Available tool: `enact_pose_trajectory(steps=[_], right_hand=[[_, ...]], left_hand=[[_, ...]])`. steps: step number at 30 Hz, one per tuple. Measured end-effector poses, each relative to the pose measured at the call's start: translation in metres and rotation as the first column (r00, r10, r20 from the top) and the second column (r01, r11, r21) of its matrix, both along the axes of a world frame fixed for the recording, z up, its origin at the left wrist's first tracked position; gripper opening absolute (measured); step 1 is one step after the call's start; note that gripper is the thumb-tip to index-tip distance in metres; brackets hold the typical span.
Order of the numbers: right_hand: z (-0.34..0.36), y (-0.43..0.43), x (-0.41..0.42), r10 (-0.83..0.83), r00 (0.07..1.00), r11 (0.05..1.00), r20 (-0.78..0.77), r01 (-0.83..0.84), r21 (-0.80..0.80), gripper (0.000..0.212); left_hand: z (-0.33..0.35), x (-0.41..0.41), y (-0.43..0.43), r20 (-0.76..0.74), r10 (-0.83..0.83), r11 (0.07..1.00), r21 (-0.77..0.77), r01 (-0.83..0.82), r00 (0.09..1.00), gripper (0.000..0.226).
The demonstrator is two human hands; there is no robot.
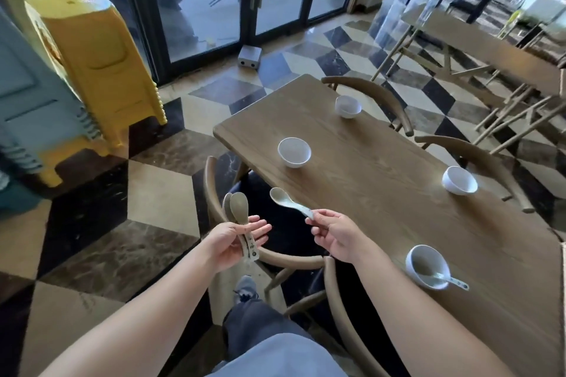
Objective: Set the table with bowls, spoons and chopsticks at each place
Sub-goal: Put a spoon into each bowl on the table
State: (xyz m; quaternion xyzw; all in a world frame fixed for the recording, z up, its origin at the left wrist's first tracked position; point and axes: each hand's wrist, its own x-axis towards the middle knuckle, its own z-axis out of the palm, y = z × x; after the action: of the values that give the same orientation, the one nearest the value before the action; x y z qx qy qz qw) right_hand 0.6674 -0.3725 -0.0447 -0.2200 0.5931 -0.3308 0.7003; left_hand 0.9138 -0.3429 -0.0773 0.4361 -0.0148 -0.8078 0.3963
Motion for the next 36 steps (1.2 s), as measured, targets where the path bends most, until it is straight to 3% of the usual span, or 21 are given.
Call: enact_pose_trajectory(steps=[7, 12, 22, 29, 36], right_hand=[[-0.030, -0.073, -0.036, -0.203, 0.979, 0.977, 0.000, 0.202, 0.062, 0.013], [-0.045, -0.136, -0.046, -0.234, 0.972, 0.966, 0.028, 0.229, 0.122, 0.010], [-0.077, -0.222, -0.052, -0.147, 0.988, 0.971, 0.039, 0.137, 0.198, 0.009], [-0.086, -0.248, -0.050, -0.039, 0.999, 0.979, 0.003, 0.038, 0.199, 0.007], [-0.085, -0.248, -0.057, -0.019, 0.998, 0.984, -0.061, 0.029, 0.178, 0.009]], left_hand=[[-0.018, -0.014, -0.087, 0.088, -0.075, 0.997, 0.026, 0.073, 0.993, 0.034], [-0.019, -0.025, -0.160, 0.152, -0.104, 0.993, 0.070, 0.094, 0.983, 0.032], [-0.034, -0.034, -0.239, 0.173, -0.060, 0.986, 0.167, 0.031, 0.983, 0.028], [-0.044, -0.048, -0.252, 0.253, -0.157, 0.978, 0.175, 0.114, 0.955, 0.030], [-0.033, -0.072, -0.267, 0.201, -0.210, 0.974, 0.129, 0.186, 0.957, 0.030]])
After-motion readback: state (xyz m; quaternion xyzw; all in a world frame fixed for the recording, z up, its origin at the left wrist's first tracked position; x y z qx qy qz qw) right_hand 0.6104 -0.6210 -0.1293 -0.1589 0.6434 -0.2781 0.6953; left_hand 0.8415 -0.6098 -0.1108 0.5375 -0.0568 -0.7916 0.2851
